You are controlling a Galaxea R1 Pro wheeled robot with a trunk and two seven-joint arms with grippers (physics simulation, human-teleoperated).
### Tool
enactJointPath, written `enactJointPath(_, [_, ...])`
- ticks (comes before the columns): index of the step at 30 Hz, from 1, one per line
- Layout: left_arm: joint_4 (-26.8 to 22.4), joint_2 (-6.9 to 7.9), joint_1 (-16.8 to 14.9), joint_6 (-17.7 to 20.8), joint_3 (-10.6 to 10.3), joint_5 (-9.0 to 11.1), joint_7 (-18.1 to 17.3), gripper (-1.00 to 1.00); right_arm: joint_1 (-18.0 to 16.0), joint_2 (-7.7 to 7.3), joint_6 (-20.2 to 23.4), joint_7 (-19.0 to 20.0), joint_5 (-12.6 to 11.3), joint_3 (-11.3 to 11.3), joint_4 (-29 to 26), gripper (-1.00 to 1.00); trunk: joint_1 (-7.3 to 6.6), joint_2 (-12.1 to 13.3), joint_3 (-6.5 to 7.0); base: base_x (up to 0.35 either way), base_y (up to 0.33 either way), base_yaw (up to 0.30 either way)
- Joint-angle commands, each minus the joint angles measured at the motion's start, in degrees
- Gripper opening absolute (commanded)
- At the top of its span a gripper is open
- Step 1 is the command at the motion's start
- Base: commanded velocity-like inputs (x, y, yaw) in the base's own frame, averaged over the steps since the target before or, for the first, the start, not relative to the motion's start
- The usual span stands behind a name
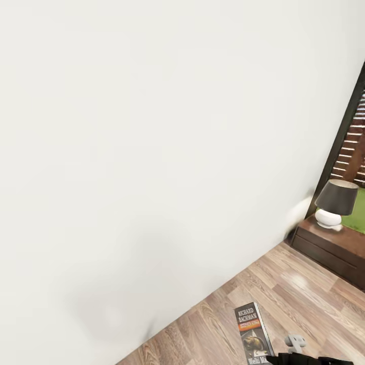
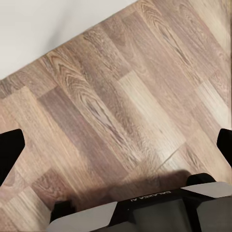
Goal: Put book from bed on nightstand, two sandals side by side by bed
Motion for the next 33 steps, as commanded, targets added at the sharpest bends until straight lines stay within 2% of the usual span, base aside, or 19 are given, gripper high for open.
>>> enactJointPath(1, [0.04, 0.02, -0.01, -0.24, 0.49, -0.60, -0.13, 1.00, -0.04, 0.01, 0.60, 0.15, -0.59, -0.18, 0.01, -1.00, 0.03, -0.06, -0.05, 0.016, 0.000, -0.281])
enactJointPath(26, [0.04, 0.03, -0.01, -0.23, 0.49, -0.61, -0.13, 1.00, -0.04, 0.00, 0.64, 0.15, -0.56, -0.18, 0.01, -1.00, 0.03, -0.06, -0.05, 0.001, 0.000, -0.282])
enactJointPath(33, [0.04, 0.00, -0.01, -0.24, 0.49, -0.63, -0.13, 1.00, -0.04, 0.00, 0.63, 0.11, -0.53, -0.18, 0.01, -1.00, 0.03, -0.06, -0.05, 0.148, 0.000, -0.088])
